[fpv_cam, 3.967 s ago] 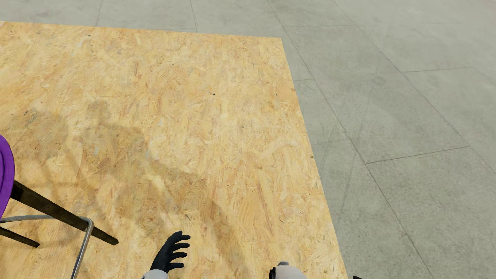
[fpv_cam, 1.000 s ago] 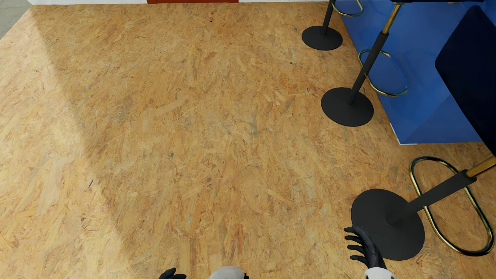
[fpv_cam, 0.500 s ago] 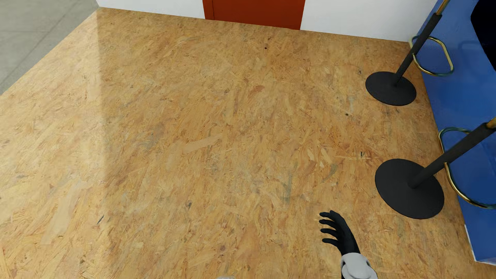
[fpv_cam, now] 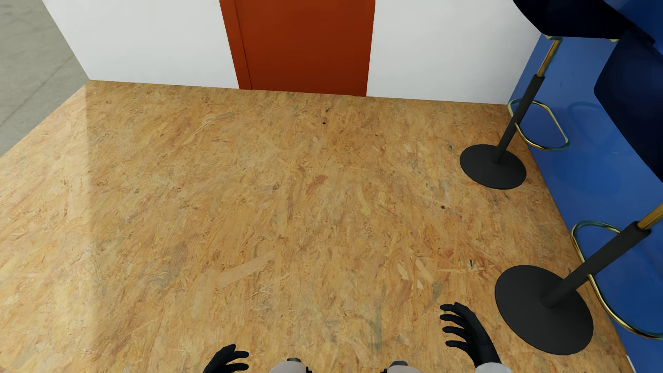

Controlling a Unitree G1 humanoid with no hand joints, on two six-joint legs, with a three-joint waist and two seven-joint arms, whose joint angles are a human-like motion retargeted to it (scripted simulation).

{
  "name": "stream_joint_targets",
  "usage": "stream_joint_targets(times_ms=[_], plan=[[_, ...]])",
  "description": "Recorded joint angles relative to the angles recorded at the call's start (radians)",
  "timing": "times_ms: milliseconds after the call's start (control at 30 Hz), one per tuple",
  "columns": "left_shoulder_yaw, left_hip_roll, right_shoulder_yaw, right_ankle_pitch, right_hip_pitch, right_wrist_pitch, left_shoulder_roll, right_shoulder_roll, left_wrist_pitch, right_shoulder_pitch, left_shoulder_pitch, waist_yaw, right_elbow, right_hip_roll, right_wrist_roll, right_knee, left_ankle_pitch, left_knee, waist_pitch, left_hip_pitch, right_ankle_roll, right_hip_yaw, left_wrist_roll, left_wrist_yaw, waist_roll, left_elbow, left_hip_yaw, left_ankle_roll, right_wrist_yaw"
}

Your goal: Circle the dark purple stool

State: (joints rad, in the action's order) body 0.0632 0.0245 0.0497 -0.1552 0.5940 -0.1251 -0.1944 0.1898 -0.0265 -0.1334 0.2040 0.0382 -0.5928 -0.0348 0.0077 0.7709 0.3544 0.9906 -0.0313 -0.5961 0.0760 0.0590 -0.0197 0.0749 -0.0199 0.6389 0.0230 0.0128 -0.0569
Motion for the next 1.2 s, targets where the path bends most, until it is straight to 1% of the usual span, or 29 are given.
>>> stream_joint_targets(times_ms=[33,67,133,167,200,267,300,333,367,400,467,533,567,633,667,733,767,800,833,867,900,933,967,1000,1033,1067,1100,1167,1200], plan=[[-0.03,0.029,0.026,-0.082,0.017,0.0,-0.015,-0.035,-0.035,0.013,-0.006,-0.026,-0.007,0.001,-0.006,0.05,-0.046,-0.084,0.019,0.022,-0.018,-0.01,0.006,0.0,-0.02,0.058,-0.016,0.005,-0.015],[-0.009,0.027,0.04,-0.143,0.017,0.007,-0.016,-0.017,-0.089,-0.007,-0.029,-0.017,-0.018,0.004,-0.031,0.069,-0.045,-0.091,0.023,0.034,-0.067,-0.033,0.005,-0.015,-0.029,0.037,-0.026,0.001,-0.012],[-0.02,0.011,-0.014,-0.105,-0.008,0.082,0.007,0.008,-0.146,-0.062,-0.031,-0.01,-0.018,-0.005,-0.091,0.034,-0.067,-0.141,0.023,0.066,-0.18,-0.057,-0.006,-0.018,-0.017,-0.012,-0.032,0.0,0.033],[-0.019,0.011,-0.023,-0.115,-0.015,0.127,0.022,0.018,-0.148,-0.059,-0.021,-0.015,-0.02,-0.005,-0.105,0.019,-0.084,-0.171,0.022,0.078,-0.191,-0.056,-0.012,-0.016,-0.01,-0.002,-0.032,0.003,0.055],[-0.012,0.009,-0.029,-0.118,-0.029,0.142,0.021,0.01,-0.135,-0.061,-0.003,-0.024,-0.02,-0.008,-0.102,0.003,-0.092,-0.201,0.015,0.098,-0.168,-0.055,-0.019,-0.013,0.007,0.001,-0.034,0.007,0.072],[0.006,0.018,-0.025,-0.016,-0.068,0.141,0.018,0.018,-0.102,-0.061,-0.029,-0.019,-0.025,0.009,-0.063,-0.071,-0.045,-0.206,-0.008,0.112,-0.078,-0.055,-0.03,-0.01,0.019,0.012,-0.038,-0.003,0.093],[-0.011,0.012,-0.006,0.018,-0.069,0.13,0.01,0.03,-0.078,-0.062,-0.029,-0.028,-0.029,0.011,-0.038,-0.09,0.01,-0.174,-0.006,0.102,-0.08,-0.058,-0.03,-0.006,0.017,0.002,-0.033,-0.077,0.089],[-0.015,0.013,-0.002,0.021,-0.073,0.128,0.001,0.035,-0.054,-0.071,-0.007,-0.047,-0.002,0.008,-0.017,-0.097,0.049,-0.158,-0.009,0.101,-0.128,-0.055,-0.022,-0.009,0.007,-0.015,-0.029,-0.073,0.078],[-0.028,0.021,-0.02,-0.047,-0.066,0.128,-0.027,0.004,-0.036,-0.078,-0.013,-0.054,0.007,0.001,-0.001,-0.065,0.008,-0.182,-0.011,0.115,-0.151,-0.059,-0.007,-0.011,0.011,0.014,-0.036,0.07,0.058],[-0.044,0.023,-0.025,-0.133,-0.052,0.139,-0.022,-0.032,-0.037,-0.059,-0.019,-0.048,-0.009,0.001,0.004,-0.032,-0.072,-0.217,-0.004,0.124,-0.151,-0.058,0.012,-0.023,0.011,0.018,-0.044,0.0,0.047],[-0.048,0.003,-0.009,-0.268,-0.032,0.155,0.003,-0.032,-0.036,-0.025,0.015,-0.055,0.013,-0.009,-0.004,0.093,-0.129,-0.241,0.019,0.117,-0.148,-0.074,0.03,-0.048,0.033,0.024,-0.036,0.008,0.066],[-0.023,-0.004,-0.017,-0.171,-0.059,0.099,0.018,0.024,-0.046,-0.03,0.052,-0.007,0.01,-0.033,-0.03,0.049,-0.114,-0.232,0.024,0.119,-0.141,-0.06,0.012,-0.035,0.059,-0.005,-0.044,0.007,0.112],[-0.012,-0.005,-0.015,-0.107,-0.074,0.085,0.02,0.02,-0.055,-0.022,0.05,0.006,-0.01,-0.025,-0.041,0.016,-0.088,-0.235,0.026,0.125,-0.129,-0.07,-0.001,-0.022,0.067,0.009,-0.045,0.005,0.123],[-0.023,0.004,-0.006,-0.027,-0.101,0.074,0.036,0.006,-0.071,-0.034,0.063,0.0,-0.002,-0.008,-0.051,-0.043,0.035,-0.196,0.032,0.115,-0.088,-0.071,-0.011,-0.008,0.042,0.009,-0.043,-0.043,0.128],[0.001,0.011,-0.002,-0.007,-0.114,0.078,0.024,0.022,-0.081,-0.043,0.047,-0.019,-0.004,0.004,-0.049,-0.072,0.072,-0.177,0.032,0.106,-0.113,-0.064,-0.015,-0.014,0.007,0.016,-0.03,-0.066,0.124],[-0.035,0.028,-0.014,-0.135,-0.086,0.133,0.022,-0.004,-0.095,-0.061,0.014,-0.038,0.002,0.012,-0.037,-0.03,-0.068,-0.249,0.031,0.123,-0.101,-0.075,-0.033,-0.021,-0.013,0.017,-0.047,0.026,0.092],[-0.043,0.027,-0.01,-0.204,-0.075,0.163,0.031,-0.01,-0.097,-0.063,-0.001,-0.026,-0.008,0.017,-0.026,-0.009,-0.088,-0.265,0.027,0.126,-0.108,-0.083,-0.044,-0.019,-0.015,0.015,-0.051,-0.017,0.082],[-0.055,0.022,-0.019,-0.263,-0.059,0.174,0.038,-0.01,-0.091,-0.054,0.024,-0.026,-0.013,0.005,-0.012,0.021,-0.086,-0.275,0.026,0.124,-0.12,-0.083,-0.037,-0.01,-0.002,-0.018,-0.053,0.032,0.086],[-0.046,0.019,-0.023,-0.225,-0.056,0.168,0.042,0.0,-0.08,-0.037,0.053,-0.014,-0.022,-0.005,-0.002,0.014,-0.056,-0.261,0.02,0.115,-0.137,-0.076,-0.018,0.004,0.005,-0.037,-0.057,0.0,0.099],[-0.036,0.01,-0.018,-0.143,-0.063,0.143,0.045,0.012,-0.075,-0.034,0.053,0.004,-0.032,-0.021,0.001,-0.022,-0.03,-0.26,0.019,0.106,-0.159,-0.062,0.007,0.021,0.01,-0.018,-0.047,0.009,0.113],[-0.019,0.008,-0.021,-0.074,-0.081,0.121,0.055,0.03,-0.076,-0.027,0.064,0.02,-0.021,-0.013,-0.005,-0.059,0.027,-0.231,0.007,0.098,-0.162,-0.061,0.017,0.027,-0.001,-0.017,-0.034,-0.021,0.125],[-0.001,0.0,-0.019,-0.022,-0.083,0.091,0.039,0.048,-0.074,-0.022,0.066,0.03,-0.029,-0.003,-0.017,-0.087,0.1,-0.167,0.009,0.084,-0.135,-0.064,0.014,0.021,-0.012,-0.011,-0.014,-0.077,0.129],[-0.001,0.0,-0.005,0.001,-0.072,0.072,0.026,0.044,-0.082,-0.021,0.076,0.017,-0.037,0.007,-0.029,-0.102,0.166,-0.075,0.019,0.078,-0.077,-0.063,0.002,0.002,-0.026,-0.026,0.002,-0.083,0.117],[-0.01,0.011,-0.005,-0.007,-0.051,0.068,0.011,0.037,-0.095,-0.039,0.067,-0.012,-0.04,0.014,-0.033,-0.102,0.203,-0.014,0.028,0.109,-0.066,-0.069,-0.012,-0.02,-0.04,-0.027,0.008,-0.029,0.096],[-0.02,0.024,-0.002,-0.044,-0.023,0.08,-0.008,0.044,-0.111,-0.053,0.051,-0.059,-0.048,0.016,-0.031,-0.093,0.242,0.01,0.035,0.163,-0.1,-0.072,-0.027,-0.044,-0.057,-0.03,0.012,0.021,0.073],[-0.024,0.042,-0.025,-0.138,0.016,0.117,-0.046,0.005,-0.114,-0.071,0.039,-0.126,-0.035,-0.006,-0.028,-0.053,0.22,-0.067,0.03,0.224,-0.151,-0.061,-0.04,-0.067,-0.055,-0.013,0.003,0.157,0.044],[-0.074,0.043,-0.023,-0.244,0.059,0.148,-0.053,-0.026,-0.106,-0.105,0.05,-0.181,-0.024,-0.011,-0.025,0.072,0.103,-0.107,0.04,0.218,-0.192,-0.073,-0.031,-0.084,-0.027,0.015,-0.026,0.052,0.021],[-0.069,0.033,-0.056,-0.303,0.06,0.193,-0.028,-0.017,-0.095,-0.145,0.049,-0.189,-0.038,-0.011,-0.029,0.278,0.058,-0.158,0.077,0.207,-0.254,-0.089,0.031,-0.099,0.037,0.02,-0.032,0.046,0.004],[-0.053,0.039,-0.066,-0.302,-0.007,0.208,0.011,0.022,-0.08,-0.131,0.069,-0.149,-0.035,-0.027,-0.029,0.252,0.046,-0.17,0.086,0.2,-0.268,-0.082,0.057,-0.089,0.06,-0.02,-0.033,0.052,0.011]])
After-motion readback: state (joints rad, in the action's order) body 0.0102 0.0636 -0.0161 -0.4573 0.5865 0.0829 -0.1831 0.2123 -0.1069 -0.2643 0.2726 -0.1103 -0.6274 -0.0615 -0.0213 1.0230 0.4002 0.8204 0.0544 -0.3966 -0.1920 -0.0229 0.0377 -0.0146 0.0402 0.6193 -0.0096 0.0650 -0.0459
